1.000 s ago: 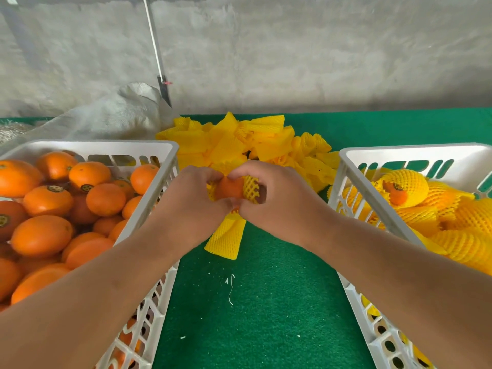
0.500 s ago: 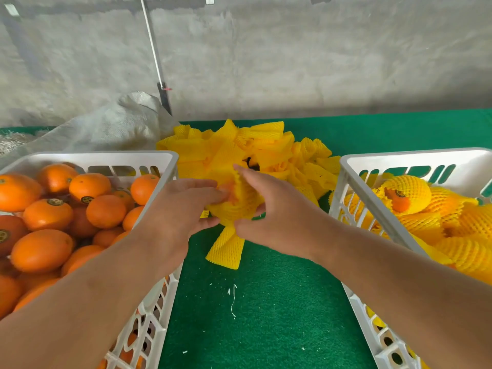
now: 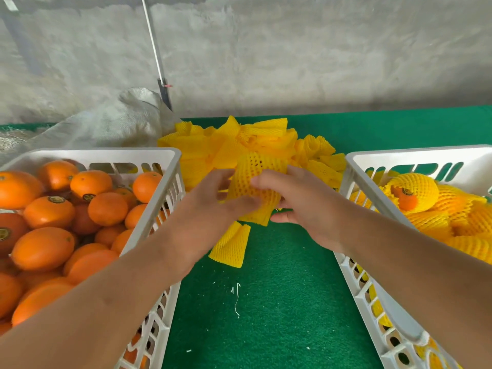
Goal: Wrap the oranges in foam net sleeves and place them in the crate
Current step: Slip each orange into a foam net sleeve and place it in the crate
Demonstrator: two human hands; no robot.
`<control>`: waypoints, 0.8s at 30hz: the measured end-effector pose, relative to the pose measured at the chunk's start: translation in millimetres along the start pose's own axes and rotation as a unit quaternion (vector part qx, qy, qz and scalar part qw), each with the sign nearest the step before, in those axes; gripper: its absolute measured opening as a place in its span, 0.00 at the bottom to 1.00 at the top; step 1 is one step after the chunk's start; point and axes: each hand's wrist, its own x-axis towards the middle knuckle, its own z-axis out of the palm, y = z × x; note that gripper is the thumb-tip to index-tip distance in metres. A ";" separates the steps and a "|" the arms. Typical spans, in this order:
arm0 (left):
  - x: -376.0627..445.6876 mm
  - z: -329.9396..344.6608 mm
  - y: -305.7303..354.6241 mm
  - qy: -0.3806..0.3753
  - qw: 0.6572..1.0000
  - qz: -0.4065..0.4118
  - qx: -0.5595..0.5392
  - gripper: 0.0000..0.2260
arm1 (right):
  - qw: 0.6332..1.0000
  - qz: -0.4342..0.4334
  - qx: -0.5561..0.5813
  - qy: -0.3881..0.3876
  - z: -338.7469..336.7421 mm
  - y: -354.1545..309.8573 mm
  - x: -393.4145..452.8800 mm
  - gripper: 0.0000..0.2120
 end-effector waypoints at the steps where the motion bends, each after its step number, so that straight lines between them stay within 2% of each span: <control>1: -2.6 2.5 -1.8 -0.008 0.998 0.023 0.052 0.24 | 0.999 0.010 0.028 -0.031 -0.1 -0.7 -0.6 0.17; 5: -7.3 1.6 -2.9 0.039 0.987 0.088 0.130 0.28 | 0.987 0.012 0.093 -0.129 1.6 -2.6 -2.9 0.17; 10: -9.3 4.5 -3.4 0.035 0.973 0.135 0.184 0.38 | 0.987 0.004 0.079 -0.141 1.7 -2.0 -3.3 0.21; 14: -6.5 2.0 -7.4 0.040 0.967 0.159 0.197 0.42 | 0.993 0.024 0.026 -0.109 -2.9 -5.4 -5.7 0.21; 19: -2.4 3.7 -14.2 0.055 0.969 0.169 0.170 0.45 | 0.992 0.030 0.116 -0.048 -8.5 -5.2 -6.4 0.23; 22: -2.7 6.1 -14.9 0.059 0.966 0.166 0.191 0.45 | 0.989 0.006 0.139 0.045 -21.4 -12.0 -11.7 0.25; 24: -4.6 6.2 -14.0 0.054 0.965 0.152 0.208 0.43 | 0.977 -0.005 0.172 0.127 -37.4 -23.7 -17.1 0.30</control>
